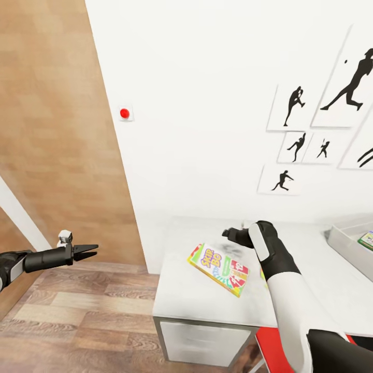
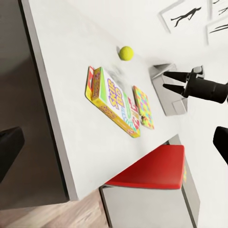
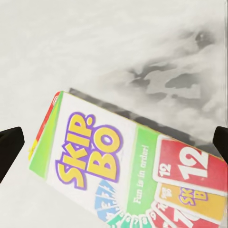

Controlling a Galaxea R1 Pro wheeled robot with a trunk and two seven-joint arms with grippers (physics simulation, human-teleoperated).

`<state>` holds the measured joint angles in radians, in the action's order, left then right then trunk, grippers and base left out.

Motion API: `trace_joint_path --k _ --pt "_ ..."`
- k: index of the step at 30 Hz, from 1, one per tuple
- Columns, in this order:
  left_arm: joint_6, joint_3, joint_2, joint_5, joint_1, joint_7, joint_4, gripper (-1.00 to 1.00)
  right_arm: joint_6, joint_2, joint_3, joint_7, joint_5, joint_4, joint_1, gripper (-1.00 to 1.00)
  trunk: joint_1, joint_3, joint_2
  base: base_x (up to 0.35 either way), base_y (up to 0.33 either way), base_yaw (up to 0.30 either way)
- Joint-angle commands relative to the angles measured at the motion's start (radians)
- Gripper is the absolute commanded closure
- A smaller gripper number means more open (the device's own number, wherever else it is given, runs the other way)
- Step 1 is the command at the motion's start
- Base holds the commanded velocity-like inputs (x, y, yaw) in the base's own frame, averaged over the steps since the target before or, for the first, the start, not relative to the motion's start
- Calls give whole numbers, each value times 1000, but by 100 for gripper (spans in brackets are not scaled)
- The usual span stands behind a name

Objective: Put all the toys in the child's room - the three board games (two on the bed and one on the table), the two jigsaw puzzles on the table, and the tennis ball on the table - inside the toy box on the table in the child's room.

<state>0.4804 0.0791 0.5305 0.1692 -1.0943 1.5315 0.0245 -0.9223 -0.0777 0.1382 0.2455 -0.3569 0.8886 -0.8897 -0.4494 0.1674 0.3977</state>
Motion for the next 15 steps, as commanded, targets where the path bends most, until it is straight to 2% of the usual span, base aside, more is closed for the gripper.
trace_joint_path --k 1,15 --pt "10 8 0 7 -1 4 0 -100 -2 1 3 9 -11 1 -1 -100 -1 4 2 28 14 0" --pt "10 8 0 8 4 3 0 -100 2 12 3 9 -9 -3 -7 -100 -1 27 2 58 23 0"
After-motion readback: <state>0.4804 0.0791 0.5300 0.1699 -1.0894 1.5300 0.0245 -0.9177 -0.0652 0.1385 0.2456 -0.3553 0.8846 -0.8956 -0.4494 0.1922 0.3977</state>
